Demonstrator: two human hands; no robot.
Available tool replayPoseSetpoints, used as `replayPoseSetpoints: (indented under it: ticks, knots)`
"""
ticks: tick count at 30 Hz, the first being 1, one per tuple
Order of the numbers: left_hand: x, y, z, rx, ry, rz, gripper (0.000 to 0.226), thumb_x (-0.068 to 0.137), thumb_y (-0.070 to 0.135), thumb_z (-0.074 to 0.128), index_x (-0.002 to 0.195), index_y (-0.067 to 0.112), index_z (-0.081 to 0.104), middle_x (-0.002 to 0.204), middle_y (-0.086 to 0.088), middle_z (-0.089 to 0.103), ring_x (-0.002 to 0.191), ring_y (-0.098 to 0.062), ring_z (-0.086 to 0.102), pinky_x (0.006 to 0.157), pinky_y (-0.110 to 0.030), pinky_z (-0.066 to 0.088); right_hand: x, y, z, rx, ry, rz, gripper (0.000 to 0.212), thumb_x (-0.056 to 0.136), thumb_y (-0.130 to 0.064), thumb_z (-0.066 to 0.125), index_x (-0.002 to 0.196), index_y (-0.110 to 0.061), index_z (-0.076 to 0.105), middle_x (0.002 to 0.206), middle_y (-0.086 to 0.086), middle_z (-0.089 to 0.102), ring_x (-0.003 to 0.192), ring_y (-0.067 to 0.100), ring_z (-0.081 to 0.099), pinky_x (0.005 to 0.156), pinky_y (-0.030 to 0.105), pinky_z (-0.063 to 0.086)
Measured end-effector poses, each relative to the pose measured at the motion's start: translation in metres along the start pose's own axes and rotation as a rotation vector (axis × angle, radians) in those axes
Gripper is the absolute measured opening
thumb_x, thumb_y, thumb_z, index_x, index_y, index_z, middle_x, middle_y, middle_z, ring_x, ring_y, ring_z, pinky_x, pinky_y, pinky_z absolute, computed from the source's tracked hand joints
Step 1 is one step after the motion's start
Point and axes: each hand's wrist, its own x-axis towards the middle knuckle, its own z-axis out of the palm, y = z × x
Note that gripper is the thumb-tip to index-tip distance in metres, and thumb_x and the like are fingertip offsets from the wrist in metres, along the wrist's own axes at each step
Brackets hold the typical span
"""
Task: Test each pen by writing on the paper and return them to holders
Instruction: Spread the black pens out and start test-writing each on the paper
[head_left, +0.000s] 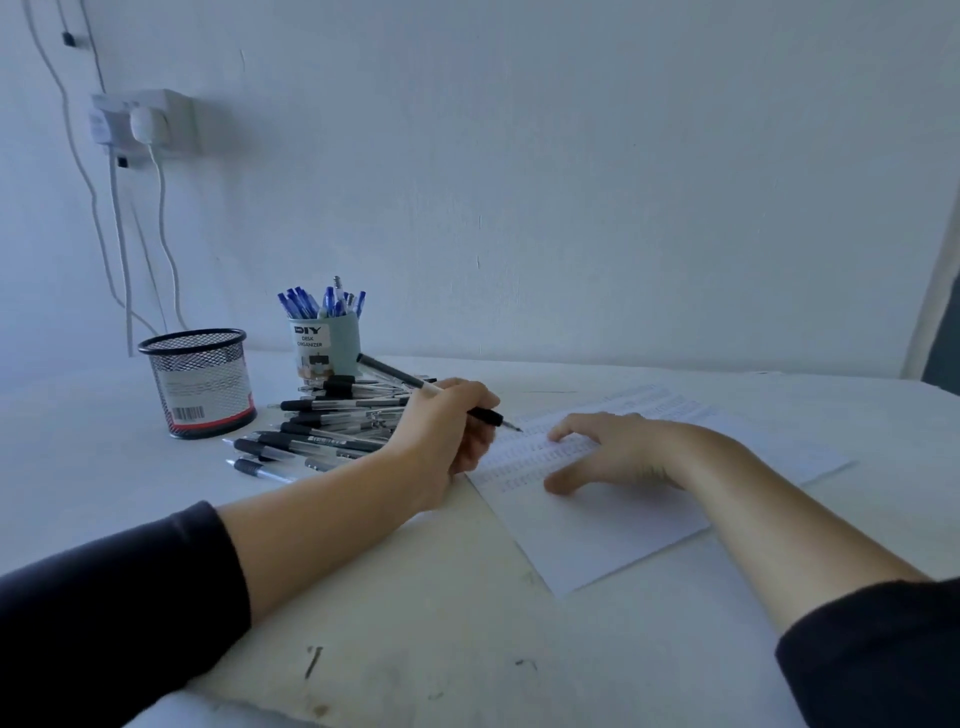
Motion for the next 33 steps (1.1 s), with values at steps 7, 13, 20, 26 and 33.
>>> replayPoseSetpoints:
  ticks: [7,13,20,26,33]
  knots:
    - [-0.003,0.001,0.000,0.166,-0.033,0.015,0.018,0.086,0.003,0.059,0.068,0.008,0.057,0.063,-0.013,0.063,0.046,-0.017,0.050,0.043,-0.023,0.035,-0.002,-0.009,0.006,0.005,-0.006,-0.181,0.062,0.079,-0.047,0.065,0.133,-0.054,0.036,0.158,-0.015,0.010,0.145,0.011,-0.014,0.114,0.051,-0.010]
    - [-0.008,-0.002,-0.004,0.374,0.025,0.048,0.018,0.077,0.000,0.056,0.061,0.008,0.053,0.050,-0.009,0.058,0.038,-0.014,0.034,0.041,-0.017,0.024,-0.001,-0.013,0.012,0.077,-0.090,-0.170,0.060,0.073,-0.047,0.067,0.127,-0.058,0.042,0.153,-0.017,0.022,0.145,0.008,-0.005,0.116,0.050,-0.001]
    - [-0.012,-0.007,-0.001,0.596,0.060,0.149,0.017,0.071,0.004,0.056,0.054,0.008,0.056,0.045,-0.005,0.055,0.029,-0.005,0.035,0.039,-0.011,0.027,-0.003,-0.016,0.012,0.084,-0.110,-0.171,0.059,0.079,-0.042,0.068,0.130,-0.053,0.040,0.143,-0.014,0.032,0.141,0.011,0.015,0.115,0.042,0.016]
    - [-0.011,-0.009,-0.002,0.639,0.074,0.172,0.019,0.072,0.006,0.058,0.053,0.009,0.057,0.044,-0.003,0.056,0.034,-0.005,0.041,0.044,-0.014,0.034,-0.005,-0.016,0.011,0.102,-0.114,-0.167,0.057,0.080,-0.040,0.067,0.129,-0.052,0.041,0.125,-0.012,0.033,0.138,0.013,0.020,0.113,0.040,0.020]
    - [-0.011,-0.010,-0.001,0.665,0.065,0.173,0.019,0.073,0.008,0.059,0.053,0.010,0.058,0.046,-0.003,0.058,0.040,-0.009,0.044,0.050,-0.019,0.038,-0.006,-0.016,0.011,0.118,-0.114,-0.170,0.057,0.081,-0.039,0.067,0.130,-0.050,0.041,0.125,-0.011,0.031,0.139,0.011,0.018,0.112,0.037,0.019]
